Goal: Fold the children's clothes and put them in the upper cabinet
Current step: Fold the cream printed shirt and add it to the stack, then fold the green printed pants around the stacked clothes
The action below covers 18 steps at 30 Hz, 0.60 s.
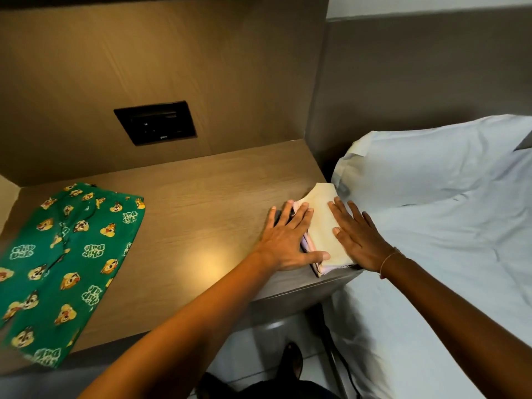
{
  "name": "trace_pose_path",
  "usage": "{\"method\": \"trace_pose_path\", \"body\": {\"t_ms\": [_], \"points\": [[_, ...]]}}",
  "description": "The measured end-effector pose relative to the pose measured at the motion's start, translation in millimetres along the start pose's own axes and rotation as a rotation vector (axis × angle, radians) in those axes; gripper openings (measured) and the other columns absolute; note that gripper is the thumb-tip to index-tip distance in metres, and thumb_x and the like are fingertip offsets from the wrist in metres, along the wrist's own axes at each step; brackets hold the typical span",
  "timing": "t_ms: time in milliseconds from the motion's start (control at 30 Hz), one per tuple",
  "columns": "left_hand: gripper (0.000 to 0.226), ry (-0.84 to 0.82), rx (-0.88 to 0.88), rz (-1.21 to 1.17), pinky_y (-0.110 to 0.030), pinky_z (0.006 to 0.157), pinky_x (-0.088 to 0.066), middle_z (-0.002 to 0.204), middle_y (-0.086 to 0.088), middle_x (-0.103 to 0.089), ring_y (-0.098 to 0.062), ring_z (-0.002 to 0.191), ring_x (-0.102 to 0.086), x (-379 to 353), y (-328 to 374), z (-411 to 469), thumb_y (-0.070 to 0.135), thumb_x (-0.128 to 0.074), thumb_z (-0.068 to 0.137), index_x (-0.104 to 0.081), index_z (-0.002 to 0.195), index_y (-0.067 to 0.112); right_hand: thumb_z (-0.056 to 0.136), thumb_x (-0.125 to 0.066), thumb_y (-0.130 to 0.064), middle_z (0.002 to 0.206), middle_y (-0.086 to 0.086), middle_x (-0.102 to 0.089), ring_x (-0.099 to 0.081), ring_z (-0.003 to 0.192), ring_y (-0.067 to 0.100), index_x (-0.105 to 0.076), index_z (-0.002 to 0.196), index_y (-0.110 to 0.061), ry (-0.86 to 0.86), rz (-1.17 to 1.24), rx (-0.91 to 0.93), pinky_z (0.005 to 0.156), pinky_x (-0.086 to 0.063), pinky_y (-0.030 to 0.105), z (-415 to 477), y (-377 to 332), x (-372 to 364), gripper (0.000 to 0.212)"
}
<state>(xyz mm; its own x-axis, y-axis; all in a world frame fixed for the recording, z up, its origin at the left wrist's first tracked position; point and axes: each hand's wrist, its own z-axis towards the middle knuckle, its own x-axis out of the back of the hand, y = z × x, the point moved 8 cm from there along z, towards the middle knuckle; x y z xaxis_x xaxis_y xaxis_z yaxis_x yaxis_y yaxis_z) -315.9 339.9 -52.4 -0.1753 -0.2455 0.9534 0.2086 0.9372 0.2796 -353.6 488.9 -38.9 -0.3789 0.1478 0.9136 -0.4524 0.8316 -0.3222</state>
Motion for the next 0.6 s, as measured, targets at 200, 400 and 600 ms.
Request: {"method": "trace_pose_path", "body": {"t_ms": [200,400,600], "points": [[0.086,0.241,0.066,-0.066,-0.052,0.120,0.005,0.163,0.004,0.005,-0.019,0.149,0.014,40.4,-30.4,-50.3,0.075,-0.025,0.089,-0.002,0.155,0.025,0.094,-0.019,-0.059,0.162,-0.004,-0.009,-0.001,0.150,0.019,-0.011,0.153,-0.028,0.163,0.098,0.054,0.122,-0.002,0.045,1.9,-43.7,42.3,0.067],[0.069,0.451,0.584,-0.107,-0.053,0.118,-0.013,0.160,0.003,-0.017,-0.024,0.150,-0.008,66.6,-168.9,-215.4,0.050,-0.048,0.092,-0.025,0.152,0.024,0.095,-0.056,-0.029,0.142,0.010,-0.050,-0.042,0.134,0.028,-0.044,0.142,-0.013,0.217,0.097,0.420,0.113,-0.031,0.039,60.0,-203.4,30.1,0.051],[0.054,0.481,0.964,0.019,-0.049,0.086,-0.045,0.120,-0.005,-0.064,-0.032,0.113,-0.053,66.9,-234.2,-380.5,0.057,-0.049,0.072,-0.070,0.110,0.024,0.094,-0.049,-0.040,0.136,0.006,-0.055,-0.050,0.122,0.027,-0.048,0.137,-0.023,0.074,-0.137,0.732,0.101,-0.044,0.042,130.6,-379.0,-44.3,0.045]]}}
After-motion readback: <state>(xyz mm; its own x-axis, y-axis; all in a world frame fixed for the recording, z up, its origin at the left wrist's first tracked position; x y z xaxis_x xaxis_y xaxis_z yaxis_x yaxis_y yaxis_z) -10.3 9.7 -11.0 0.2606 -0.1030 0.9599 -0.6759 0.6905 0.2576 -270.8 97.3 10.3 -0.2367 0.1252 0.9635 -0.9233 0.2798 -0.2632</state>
